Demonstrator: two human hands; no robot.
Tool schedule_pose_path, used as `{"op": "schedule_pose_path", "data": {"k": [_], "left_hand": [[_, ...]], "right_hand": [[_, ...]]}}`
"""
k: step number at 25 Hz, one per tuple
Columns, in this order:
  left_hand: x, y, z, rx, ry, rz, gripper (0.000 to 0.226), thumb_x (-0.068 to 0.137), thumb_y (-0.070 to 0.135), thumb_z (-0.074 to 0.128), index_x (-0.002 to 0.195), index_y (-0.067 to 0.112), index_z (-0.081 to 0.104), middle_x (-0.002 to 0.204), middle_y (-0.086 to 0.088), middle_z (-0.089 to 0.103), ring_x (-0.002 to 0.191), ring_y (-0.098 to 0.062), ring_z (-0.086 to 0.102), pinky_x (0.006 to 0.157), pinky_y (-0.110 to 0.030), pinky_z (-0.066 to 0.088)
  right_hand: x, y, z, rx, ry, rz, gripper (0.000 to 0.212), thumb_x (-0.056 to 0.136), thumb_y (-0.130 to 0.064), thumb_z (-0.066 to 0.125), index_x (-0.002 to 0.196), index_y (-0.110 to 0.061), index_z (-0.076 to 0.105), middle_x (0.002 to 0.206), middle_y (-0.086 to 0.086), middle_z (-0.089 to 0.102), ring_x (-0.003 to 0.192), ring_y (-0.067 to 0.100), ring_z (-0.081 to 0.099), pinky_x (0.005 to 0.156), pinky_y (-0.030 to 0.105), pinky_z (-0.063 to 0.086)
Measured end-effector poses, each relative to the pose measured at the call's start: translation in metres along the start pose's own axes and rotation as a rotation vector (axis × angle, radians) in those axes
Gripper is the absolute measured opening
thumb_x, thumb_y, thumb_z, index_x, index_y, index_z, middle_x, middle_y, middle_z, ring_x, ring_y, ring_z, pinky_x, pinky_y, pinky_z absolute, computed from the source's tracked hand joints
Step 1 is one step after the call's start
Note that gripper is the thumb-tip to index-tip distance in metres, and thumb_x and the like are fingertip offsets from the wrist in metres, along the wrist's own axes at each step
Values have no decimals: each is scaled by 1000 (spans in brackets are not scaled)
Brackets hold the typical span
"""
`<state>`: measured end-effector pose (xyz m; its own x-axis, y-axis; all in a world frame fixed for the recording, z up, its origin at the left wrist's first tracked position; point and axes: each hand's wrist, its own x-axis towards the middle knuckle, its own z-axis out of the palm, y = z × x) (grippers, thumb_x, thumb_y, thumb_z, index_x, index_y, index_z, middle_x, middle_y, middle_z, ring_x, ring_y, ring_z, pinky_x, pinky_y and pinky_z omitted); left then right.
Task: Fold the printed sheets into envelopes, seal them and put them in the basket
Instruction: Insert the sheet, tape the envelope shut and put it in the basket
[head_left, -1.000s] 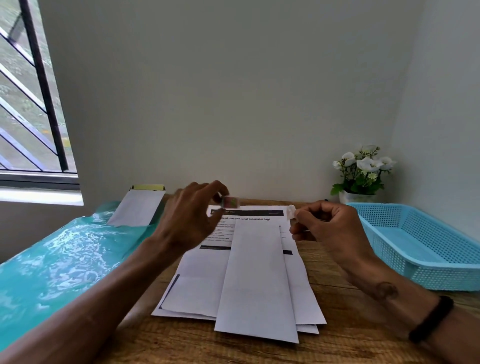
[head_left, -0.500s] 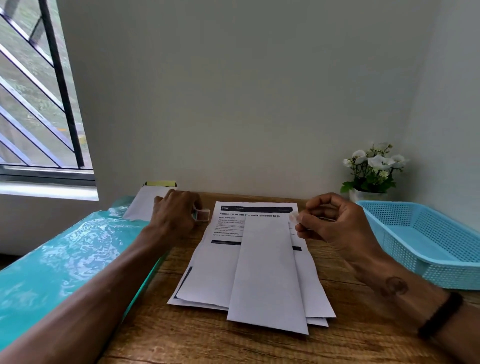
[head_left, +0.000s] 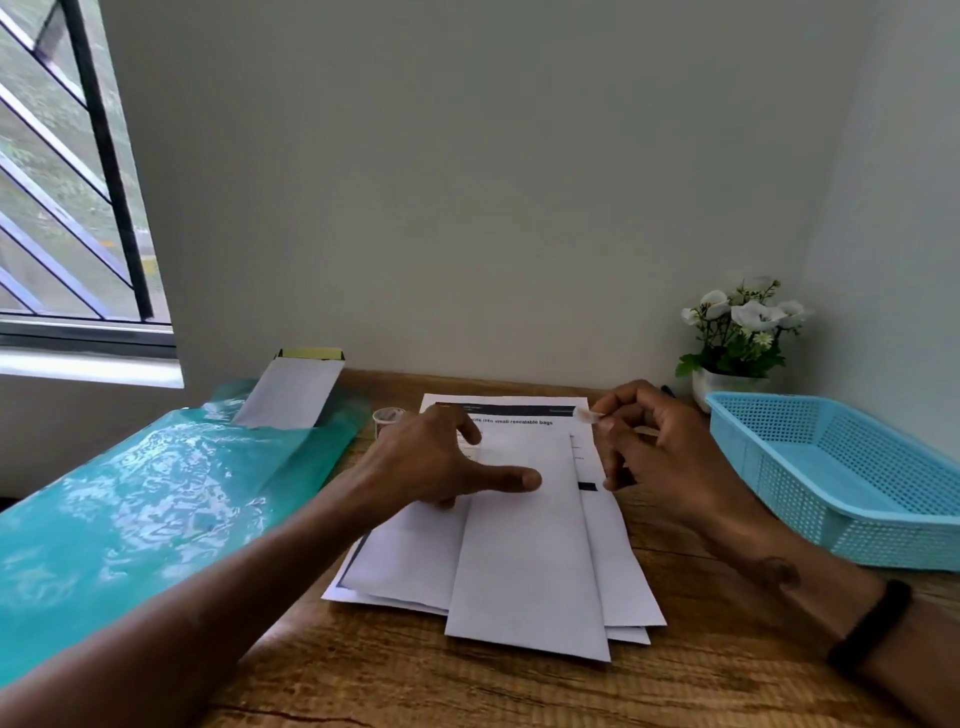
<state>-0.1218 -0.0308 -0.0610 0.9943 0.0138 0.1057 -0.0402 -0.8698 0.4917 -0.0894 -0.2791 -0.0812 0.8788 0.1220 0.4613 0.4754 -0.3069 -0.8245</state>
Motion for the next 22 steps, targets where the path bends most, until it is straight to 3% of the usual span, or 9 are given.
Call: {"op": "schedule_pose_path", "data": {"k": [3, 6, 10, 14, 16, 19, 22], "left_hand": [[-1, 8, 2, 66, -98, 19, 104, 52, 90, 76, 142, 44, 49, 132, 3, 66, 119, -19, 62, 91, -31, 48], [-2, 12, 5, -13, -144, 45, 109, 58, 73, 88, 151, 45, 38, 152, -1, 53, 133, -23, 54, 94, -33, 46], [-2, 9, 5, -238, -155, 43, 107, 61, 45, 99, 150, 47, 41, 148, -4, 51, 127, -25, 58, 78, -25, 54], [-1, 8, 6, -703, -160, 35, 85, 71, 4, 94, 142, 32, 56, 118, -12, 70, 92, -19, 76, 76, -31, 66], [3, 9, 2, -995, -121, 14, 75, 77, -10, 85, 140, 22, 59, 119, -21, 71, 93, -25, 77, 79, -37, 67], [11, 8, -4, -1283, -71, -18, 71, 81, -11, 78, 140, 21, 55, 121, -19, 75, 107, -34, 75, 92, -43, 64], [14, 7, -7, -1485, -72, -10, 65, 85, -5, 77, 142, 17, 54, 120, -18, 77, 101, -29, 77, 90, -38, 64]], "right_hand": [[-1, 2, 2, -27, -1, -36, 17, 100, -6, 62, 97, -21, 69, 80, 1, 73, 59, 17, 72, 53, 34, 63], [-6, 6, 5, -120, -17, -36, 19, 95, -5, 68, 101, -22, 76, 90, -8, 78, 73, 7, 77, 55, 21, 60], [-8, 8, 4, -212, -58, 29, 28, 90, -19, 78, 117, -26, 74, 109, -13, 74, 75, -5, 73, 58, 11, 56], [-8, 6, 3, -183, -43, 69, 46, 84, -26, 85, 128, -27, 70, 117, -18, 69, 73, -7, 74, 57, 5, 51], [-7, 3, 4, 31, 13, 80, 57, 76, -25, 91, 128, -27, 70, 118, -23, 68, 85, -9, 73, 63, 7, 54], [-1, 0, 3, 550, 47, 185, 90, 53, -23, 97, 136, -16, 65, 127, -4, 74, 109, 15, 75, 80, 31, 63], [1, -3, 4, 639, 64, 188, 100, 44, -18, 97, 137, -12, 64, 129, 1, 73, 113, 20, 74, 82, 33, 63]]}}
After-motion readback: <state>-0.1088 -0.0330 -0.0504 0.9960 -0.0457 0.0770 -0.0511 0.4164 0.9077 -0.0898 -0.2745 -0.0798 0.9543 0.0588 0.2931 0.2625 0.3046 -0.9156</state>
